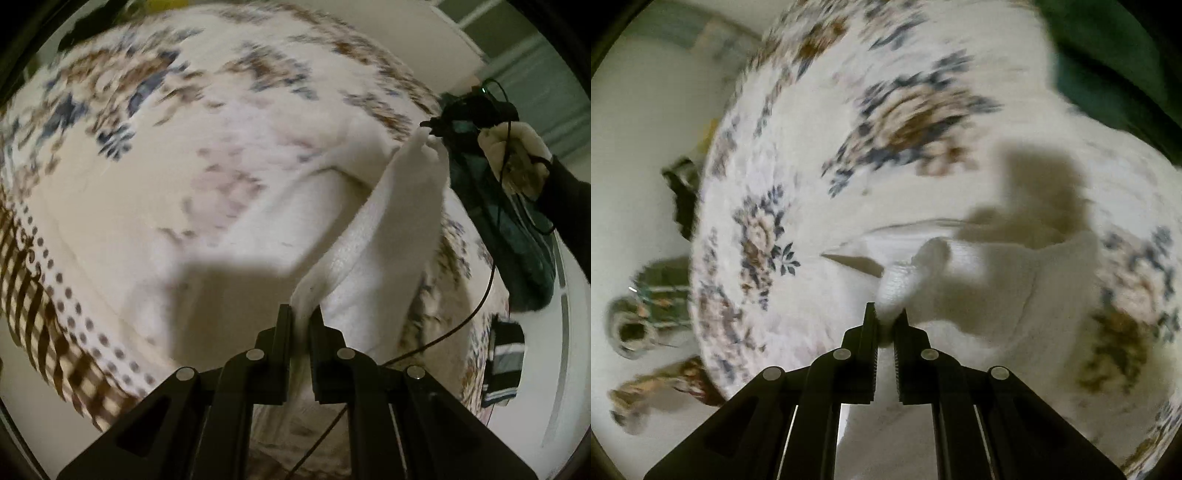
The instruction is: Fold small clothes
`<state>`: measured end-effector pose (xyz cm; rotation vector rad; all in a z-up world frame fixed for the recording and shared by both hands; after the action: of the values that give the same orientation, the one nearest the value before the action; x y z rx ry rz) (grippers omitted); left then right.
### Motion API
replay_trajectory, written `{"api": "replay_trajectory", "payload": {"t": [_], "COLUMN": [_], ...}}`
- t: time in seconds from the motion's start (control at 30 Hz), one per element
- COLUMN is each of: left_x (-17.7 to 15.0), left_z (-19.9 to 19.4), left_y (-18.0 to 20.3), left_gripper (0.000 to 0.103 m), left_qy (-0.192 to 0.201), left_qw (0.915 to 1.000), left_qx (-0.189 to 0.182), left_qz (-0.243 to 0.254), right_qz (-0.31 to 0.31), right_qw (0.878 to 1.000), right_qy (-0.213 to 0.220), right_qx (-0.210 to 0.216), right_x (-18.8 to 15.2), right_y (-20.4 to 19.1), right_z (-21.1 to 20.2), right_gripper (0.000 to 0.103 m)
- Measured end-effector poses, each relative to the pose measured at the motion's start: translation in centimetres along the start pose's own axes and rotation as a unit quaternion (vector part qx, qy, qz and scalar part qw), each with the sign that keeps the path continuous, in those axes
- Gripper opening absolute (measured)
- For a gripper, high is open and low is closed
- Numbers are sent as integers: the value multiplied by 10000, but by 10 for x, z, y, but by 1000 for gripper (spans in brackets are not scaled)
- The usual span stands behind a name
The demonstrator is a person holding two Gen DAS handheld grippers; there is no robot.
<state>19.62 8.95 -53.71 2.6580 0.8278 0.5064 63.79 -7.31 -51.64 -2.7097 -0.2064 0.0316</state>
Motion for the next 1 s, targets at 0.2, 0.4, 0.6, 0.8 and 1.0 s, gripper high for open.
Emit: {"api": "replay_trajectory", "payload": {"t": [0.2, 0.4, 0.6, 0.8, 1.0], "left_x": [17, 19, 24, 18, 14], "left_z": [45, 50, 31, 55, 63], "left_y": [-58, -76, -75, -52, -42], "left_gripper": [7, 44, 61, 60, 7], "left_qy": [-555, -1124, -1232, -1469, -1412], "left_qw": [9976, 9911, 9899, 9874, 9865], "left_qx": [-323, -583, -675, -347, 52], "left_qz": [-276, -403, -180, 481, 832], "right_qz": [-175, 238, 98, 1648, 2818], "right_qw": [9947, 9961, 9956, 9751, 9494], "right_qy": [-492, -808, -890, -1486, -1074], "right_qx": [-885, -263, -262, 5, 872], "right_x": [14, -20, -149, -335, -434], "right_y": [-42, -33, 3, 100, 145], "right_z": [98, 91, 25, 41, 76], "right_gripper": [8, 58, 62, 62, 8]}}
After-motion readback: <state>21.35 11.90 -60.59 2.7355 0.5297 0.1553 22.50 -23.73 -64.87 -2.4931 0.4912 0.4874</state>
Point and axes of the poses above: each gripper's, at about its wrist camera, not at the fingertips, and z roughly the way its jaws point, y to its right, x to its top, the point moved 3 cm from there along z, roughly the way its jaws point, and after that the axes turned 5 degrees about x, right-handed, at the moved point
